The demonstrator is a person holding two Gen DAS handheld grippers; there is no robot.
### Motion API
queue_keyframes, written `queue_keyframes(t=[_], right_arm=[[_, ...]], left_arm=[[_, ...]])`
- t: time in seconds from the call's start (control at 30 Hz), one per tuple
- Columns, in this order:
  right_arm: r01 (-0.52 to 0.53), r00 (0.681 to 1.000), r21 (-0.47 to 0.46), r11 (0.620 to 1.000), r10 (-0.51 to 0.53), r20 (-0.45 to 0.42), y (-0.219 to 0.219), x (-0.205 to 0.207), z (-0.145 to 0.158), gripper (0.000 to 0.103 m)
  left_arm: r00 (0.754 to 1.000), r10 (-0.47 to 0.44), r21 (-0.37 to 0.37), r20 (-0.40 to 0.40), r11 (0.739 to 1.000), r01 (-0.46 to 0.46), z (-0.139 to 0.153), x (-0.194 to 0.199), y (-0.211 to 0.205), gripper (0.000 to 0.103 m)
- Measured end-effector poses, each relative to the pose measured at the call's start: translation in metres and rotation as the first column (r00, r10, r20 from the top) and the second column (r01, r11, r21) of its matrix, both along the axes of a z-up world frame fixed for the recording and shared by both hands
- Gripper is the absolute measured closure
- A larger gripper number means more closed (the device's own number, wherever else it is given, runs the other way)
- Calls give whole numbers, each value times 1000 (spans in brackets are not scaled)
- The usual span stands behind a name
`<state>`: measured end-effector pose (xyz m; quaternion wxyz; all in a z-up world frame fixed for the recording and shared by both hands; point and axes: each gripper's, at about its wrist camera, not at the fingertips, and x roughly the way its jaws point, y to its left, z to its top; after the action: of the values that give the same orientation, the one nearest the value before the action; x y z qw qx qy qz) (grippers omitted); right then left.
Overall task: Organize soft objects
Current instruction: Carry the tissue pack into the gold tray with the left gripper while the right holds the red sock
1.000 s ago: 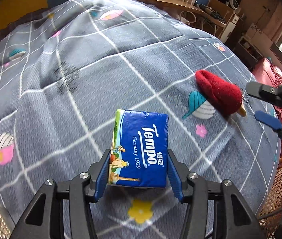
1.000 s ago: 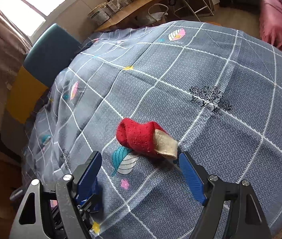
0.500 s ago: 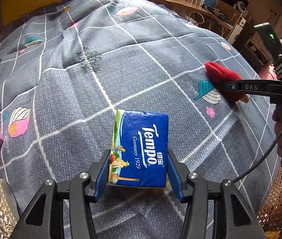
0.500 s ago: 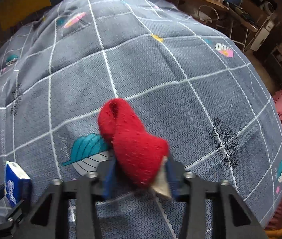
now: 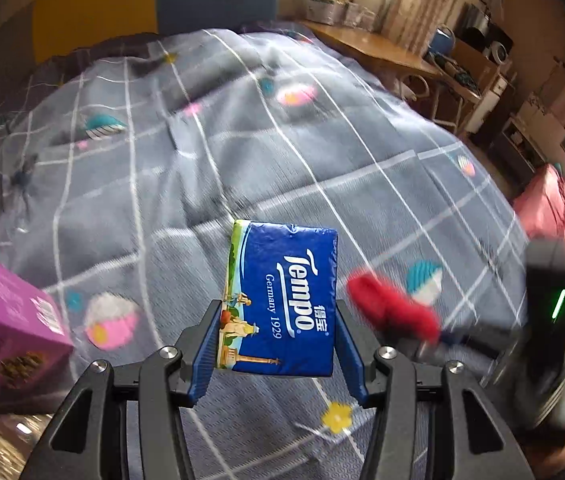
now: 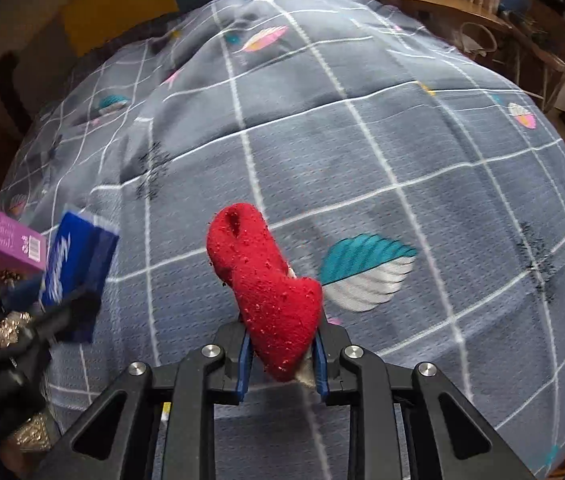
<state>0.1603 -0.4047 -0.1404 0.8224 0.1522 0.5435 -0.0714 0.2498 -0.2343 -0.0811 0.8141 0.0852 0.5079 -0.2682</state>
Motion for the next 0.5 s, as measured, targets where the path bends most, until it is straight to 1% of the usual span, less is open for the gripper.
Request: queue_keyframes(t=[0.1,0.13,0.17,0.23,0.3,0.33,0.4,0.5], right_arm=[[-89,996,8,996,89,-18,32,5,-15,78],[-127,992,-22,992,126,-25,41,7,-18,78],[-169,986,-83,982,168,-21,51,7,-17,78],[-213,977,-107,971,212,-19,61,5,-21,78],[-237,971,-138,962,237,-18,67,4,-23,77],[-236,972,-136,962,236,-17,67,3,-24,77],[-229,973,-121,966,229,-14,64,4,-24,77],[-227,974,-117,967,227,-14,62,4,-25,76]], left_arm=[[996,91,-8,15,996,-91,24,35,24,50],[992,127,-17,15,992,-126,32,46,35,50],[984,176,-31,12,984,-175,42,60,51,50],[969,247,-60,8,967,-246,59,78,76,50],[949,315,-85,23,946,-313,77,92,108,50],[940,341,-87,34,938,-337,85,97,122,50],[920,387,-79,67,921,-382,98,104,151,50],[887,450,-65,101,893,-446,107,104,200,50]])
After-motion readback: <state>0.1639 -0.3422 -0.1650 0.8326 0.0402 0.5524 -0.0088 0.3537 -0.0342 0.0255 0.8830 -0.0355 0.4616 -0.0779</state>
